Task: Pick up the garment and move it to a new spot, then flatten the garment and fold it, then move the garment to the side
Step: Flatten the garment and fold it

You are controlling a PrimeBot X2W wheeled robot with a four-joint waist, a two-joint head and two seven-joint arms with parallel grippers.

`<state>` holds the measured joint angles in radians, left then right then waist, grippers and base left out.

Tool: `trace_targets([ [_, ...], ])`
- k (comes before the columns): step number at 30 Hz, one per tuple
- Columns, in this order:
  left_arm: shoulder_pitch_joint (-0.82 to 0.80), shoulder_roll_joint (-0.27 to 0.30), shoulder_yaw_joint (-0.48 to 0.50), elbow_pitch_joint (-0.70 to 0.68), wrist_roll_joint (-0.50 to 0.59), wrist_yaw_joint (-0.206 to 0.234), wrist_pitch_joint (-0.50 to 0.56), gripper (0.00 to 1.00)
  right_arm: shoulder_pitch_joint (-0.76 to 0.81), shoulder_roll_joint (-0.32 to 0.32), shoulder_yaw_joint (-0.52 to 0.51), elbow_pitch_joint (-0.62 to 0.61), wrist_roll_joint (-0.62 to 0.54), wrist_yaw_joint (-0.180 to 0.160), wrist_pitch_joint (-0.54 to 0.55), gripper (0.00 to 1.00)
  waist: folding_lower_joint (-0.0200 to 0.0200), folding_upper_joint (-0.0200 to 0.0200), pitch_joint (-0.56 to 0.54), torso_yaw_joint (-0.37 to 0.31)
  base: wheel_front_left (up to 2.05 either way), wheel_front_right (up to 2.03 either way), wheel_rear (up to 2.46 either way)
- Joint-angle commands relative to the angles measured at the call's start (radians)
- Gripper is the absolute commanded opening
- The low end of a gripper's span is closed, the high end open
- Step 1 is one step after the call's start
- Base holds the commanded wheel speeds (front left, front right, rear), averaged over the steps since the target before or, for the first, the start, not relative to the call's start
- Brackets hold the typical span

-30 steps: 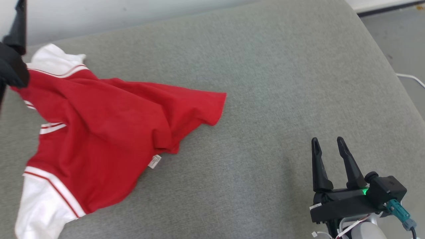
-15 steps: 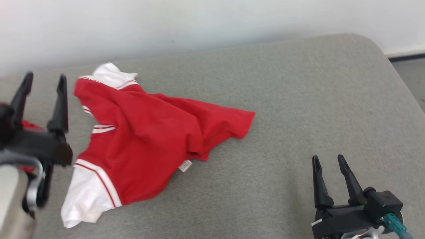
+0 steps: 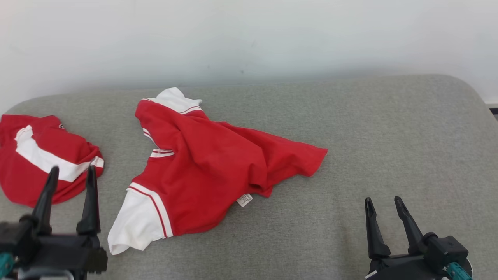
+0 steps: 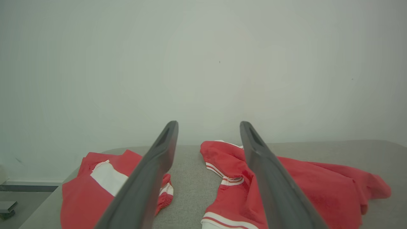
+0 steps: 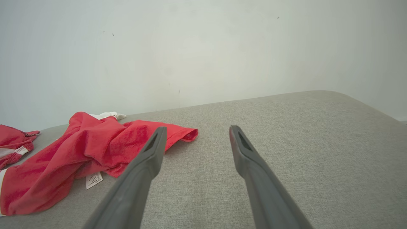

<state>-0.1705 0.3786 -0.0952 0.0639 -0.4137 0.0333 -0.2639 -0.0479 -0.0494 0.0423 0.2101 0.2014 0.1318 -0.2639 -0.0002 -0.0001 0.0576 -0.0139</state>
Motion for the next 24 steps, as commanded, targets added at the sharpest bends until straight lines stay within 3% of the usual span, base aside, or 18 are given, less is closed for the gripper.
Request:
trace_targets([
  [1,0.043,-0.023,0.025,-0.020,0.024,-0.004,-0.001,1.00,0.013,-0.002,-0.002,-0.001,-0.003,-0.002,-0.001,1.00,0.0002,0.0001,-0.011,0.017,0.00,0.00,0.00],
  [13,0.197,-0.177,0.147,-0.087,0.135,-0.083,-0.001,1.00,0.017,-0.002,0.002,0.002,0.003,-0.002,-0.001,1.00,0.0002,0.0001,0.007,0.036,0.00,0.00,0.00],
  [24,0.178,-0.245,0.206,-0.069,0.191,-0.135,-0.001,1.00,0.006,-0.001,0.014,0.028,0.011,-0.002,-0.001,1.00,0.0002,0.0001,0.014,0.047,0.00,0.00,0.00],
])
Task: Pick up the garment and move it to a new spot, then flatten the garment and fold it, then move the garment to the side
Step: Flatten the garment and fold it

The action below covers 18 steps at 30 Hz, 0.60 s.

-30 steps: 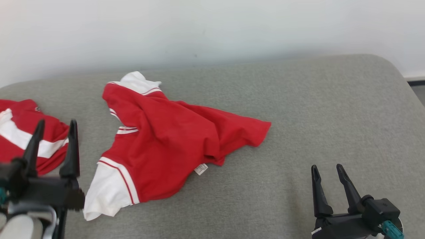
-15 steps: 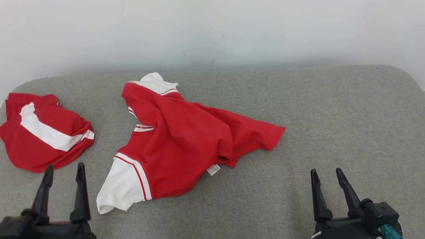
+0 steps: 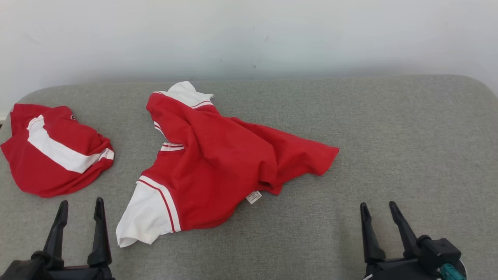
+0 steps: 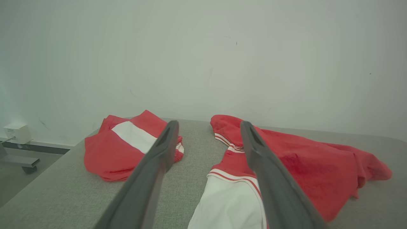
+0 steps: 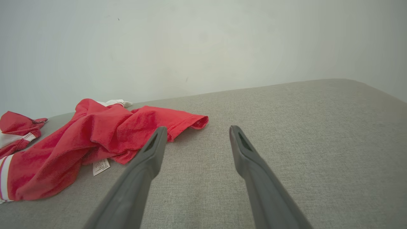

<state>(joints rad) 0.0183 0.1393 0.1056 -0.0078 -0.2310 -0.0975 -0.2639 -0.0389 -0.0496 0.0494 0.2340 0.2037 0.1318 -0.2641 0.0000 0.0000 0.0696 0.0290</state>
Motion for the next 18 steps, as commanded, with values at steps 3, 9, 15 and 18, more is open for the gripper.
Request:
trace_targets([
  [3,-0.018,-0.015,0.006,0.008,0.016,-0.010,-0.001,1.00,-0.018,-0.001,0.022,0.020,0.006,-0.002,-0.001,1.00,0.0000,0.0000,0.005,0.013,0.00,0.00,0.00],
  [9,-0.041,-0.040,-0.003,0.030,0.031,-0.024,-0.001,1.00,-0.110,-0.001,0.108,0.141,-0.019,-0.002,-0.001,1.00,0.0000,0.0000,0.025,0.062,0.00,0.00,0.00],
  [15,-0.060,-0.052,-0.015,0.047,0.035,-0.032,-0.001,1.00,-0.231,-0.002,0.185,0.314,-0.017,-0.002,0.013,1.00,0.0000,0.0000,0.046,0.111,0.00,0.00,0.00],
  [18,-0.067,-0.057,-0.027,0.055,0.035,-0.031,-0.001,1.00,-0.292,-0.002,0.213,0.401,-0.008,-0.002,0.019,1.00,0.0000,0.0000,0.055,0.136,0.00,0.00,0.00],
])
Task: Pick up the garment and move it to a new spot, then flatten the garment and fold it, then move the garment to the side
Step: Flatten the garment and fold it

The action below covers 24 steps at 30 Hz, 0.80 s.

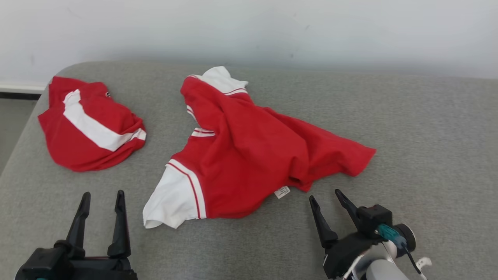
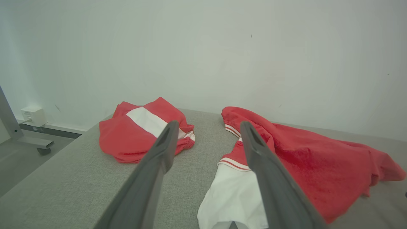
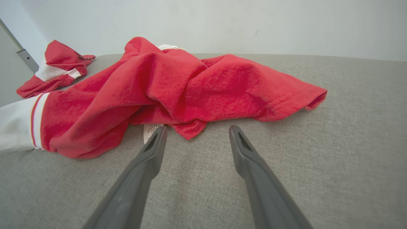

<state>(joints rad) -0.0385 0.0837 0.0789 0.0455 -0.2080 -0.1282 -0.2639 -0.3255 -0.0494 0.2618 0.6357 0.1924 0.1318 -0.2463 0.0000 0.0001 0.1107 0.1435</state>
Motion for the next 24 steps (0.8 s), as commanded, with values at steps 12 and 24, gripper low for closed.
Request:
trace_targets([
  [12,-0.042,-0.012,-0.050,0.020,-0.003,-0.001,-0.001,1.00,-0.200,-0.002,0.034,0.322,0.029,-0.002,-0.012,1.00,0.0000,-0.0001,0.043,0.106,0.00,0.00,0.00],
  [24,-0.017,-0.001,-0.050,0.034,-0.005,-0.001,-0.001,1.00,-0.191,-0.002,-0.019,0.280,0.004,-0.002,-0.020,0.00,0.0000,-0.0001,0.034,0.085,0.00,0.00,0.00],
])
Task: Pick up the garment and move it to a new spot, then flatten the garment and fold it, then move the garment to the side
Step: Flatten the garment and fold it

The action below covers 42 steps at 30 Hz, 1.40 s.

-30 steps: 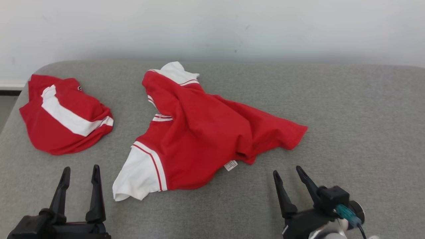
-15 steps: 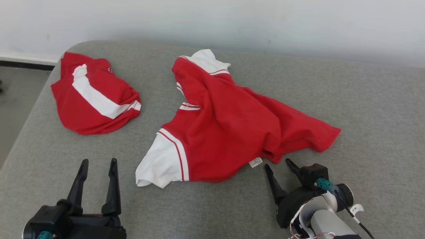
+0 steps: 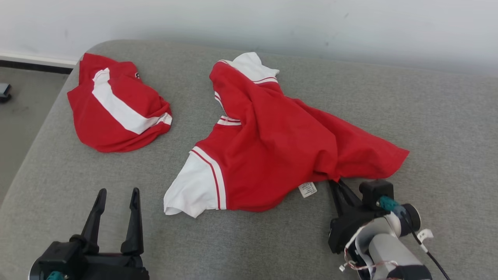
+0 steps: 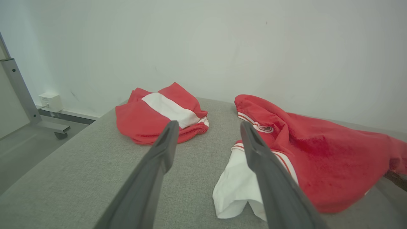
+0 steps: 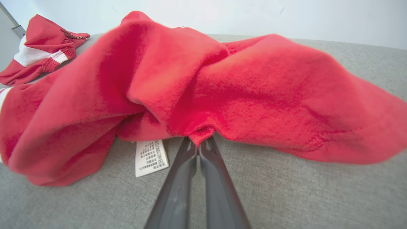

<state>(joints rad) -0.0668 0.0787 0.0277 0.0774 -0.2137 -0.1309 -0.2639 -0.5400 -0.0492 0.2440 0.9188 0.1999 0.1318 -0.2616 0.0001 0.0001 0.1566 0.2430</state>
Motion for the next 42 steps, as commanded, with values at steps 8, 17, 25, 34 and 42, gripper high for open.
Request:
trace_targets([
  [8,0.042,0.006,0.004,0.018,0.004,0.002,-0.001,1.00,0.177,-0.007,-0.042,-0.184,-0.038,-0.002,-0.004,0.00,-0.0001,-0.0001,-0.065,-0.091,0.00,0.00,0.00],
  [17,0.063,0.002,0.001,0.028,0.004,0.001,-0.001,1.00,0.386,-0.073,-0.121,-0.421,-0.022,-0.002,-0.001,0.00,-0.0001,-0.0001,-0.091,-0.184,0.00,0.00,0.00],
  [25,0.068,-0.008,0.008,0.025,0.001,0.001,-0.001,1.00,0.511,-0.123,-0.220,-0.562,0.025,-0.002,0.089,0.00,-0.0001,-0.0001,-0.074,-0.218,0.00,0.00,0.00],
  [34,0.072,-0.009,0.021,0.028,-0.001,0.001,-0.001,1.00,0.544,-0.112,-0.235,-0.636,0.034,-0.002,0.092,1.00,-0.0001,-0.0001,-0.080,-0.227,0.00,0.00,0.00],
  [42,0.085,-0.010,0.046,0.011,0.011,0.001,-0.001,1.00,0.562,-0.084,-0.222,-0.727,0.011,-0.002,0.044,1.00,-0.0001,-0.0001,-0.102,-0.243,0.00,0.00,0.00],
])
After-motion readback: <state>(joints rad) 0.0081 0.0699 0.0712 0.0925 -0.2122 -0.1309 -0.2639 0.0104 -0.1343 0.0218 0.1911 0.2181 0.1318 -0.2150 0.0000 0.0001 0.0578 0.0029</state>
